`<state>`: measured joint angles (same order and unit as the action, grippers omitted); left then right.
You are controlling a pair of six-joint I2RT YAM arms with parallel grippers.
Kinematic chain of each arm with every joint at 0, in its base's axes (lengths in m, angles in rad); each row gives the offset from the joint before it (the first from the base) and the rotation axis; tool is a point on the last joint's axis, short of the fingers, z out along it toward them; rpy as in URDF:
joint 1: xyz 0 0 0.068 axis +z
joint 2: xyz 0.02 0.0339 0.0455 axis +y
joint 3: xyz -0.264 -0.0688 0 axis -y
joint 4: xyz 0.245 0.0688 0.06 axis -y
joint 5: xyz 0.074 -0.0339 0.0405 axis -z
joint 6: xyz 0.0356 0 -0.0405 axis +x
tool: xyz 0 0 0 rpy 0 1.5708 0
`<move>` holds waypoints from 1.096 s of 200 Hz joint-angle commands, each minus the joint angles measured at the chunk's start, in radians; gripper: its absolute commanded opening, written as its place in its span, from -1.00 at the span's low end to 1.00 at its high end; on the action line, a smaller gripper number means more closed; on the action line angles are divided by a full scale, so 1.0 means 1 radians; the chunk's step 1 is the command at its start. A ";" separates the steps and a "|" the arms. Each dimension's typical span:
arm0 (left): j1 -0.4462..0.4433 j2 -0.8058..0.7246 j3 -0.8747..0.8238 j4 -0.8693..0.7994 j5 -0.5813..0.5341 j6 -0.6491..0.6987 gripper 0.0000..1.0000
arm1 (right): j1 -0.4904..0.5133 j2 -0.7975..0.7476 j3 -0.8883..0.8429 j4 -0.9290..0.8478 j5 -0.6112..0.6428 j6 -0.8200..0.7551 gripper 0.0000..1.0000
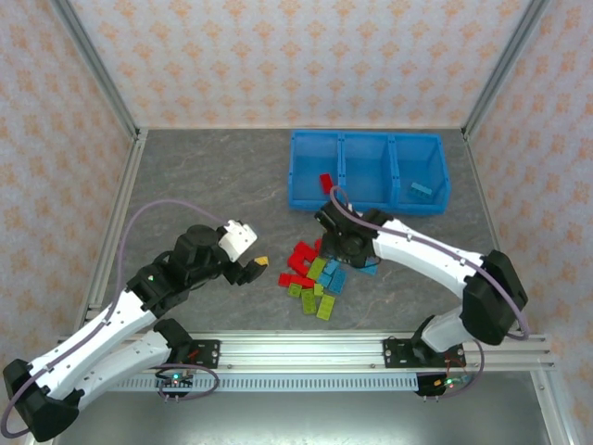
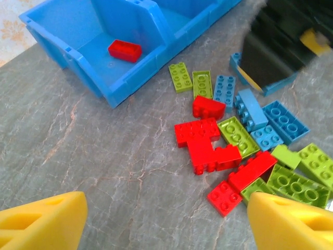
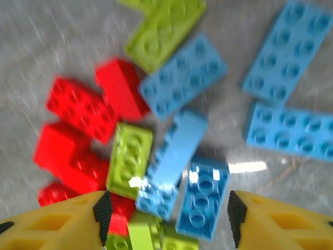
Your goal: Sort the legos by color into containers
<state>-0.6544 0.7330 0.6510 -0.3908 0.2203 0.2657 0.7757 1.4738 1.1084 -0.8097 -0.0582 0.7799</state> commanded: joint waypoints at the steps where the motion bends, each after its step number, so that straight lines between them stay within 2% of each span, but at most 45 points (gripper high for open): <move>1: 0.000 -0.010 -0.041 0.092 -0.025 0.076 0.66 | -0.064 0.071 0.063 0.047 0.137 -0.048 0.33; 30: 0.001 -0.014 -0.076 0.129 -0.038 0.123 0.70 | -0.100 0.220 0.173 0.094 0.195 -0.086 0.58; 52: 0.001 -0.019 -0.102 0.163 -0.068 0.136 0.74 | -0.115 0.330 0.236 0.129 0.219 -0.105 0.64; 107: 0.002 -0.010 -0.119 0.176 -0.075 0.177 0.83 | -0.125 0.495 0.284 0.242 0.210 -0.145 0.55; 125: 0.003 -0.006 -0.120 0.171 -0.068 0.186 0.84 | -0.125 0.513 0.267 0.278 0.219 -0.165 0.46; 179: 0.002 0.020 -0.117 0.179 -0.053 0.186 0.84 | -0.125 0.521 0.208 0.289 0.199 -0.169 -0.05; 219: 0.002 0.024 -0.119 0.178 -0.057 0.185 0.84 | -0.124 0.449 0.117 0.272 0.179 -0.137 -0.18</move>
<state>-0.6544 0.7551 0.5358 -0.2462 0.1719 0.4294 0.6556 1.9713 1.2911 -0.4953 0.1101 0.6228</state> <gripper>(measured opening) 0.921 0.432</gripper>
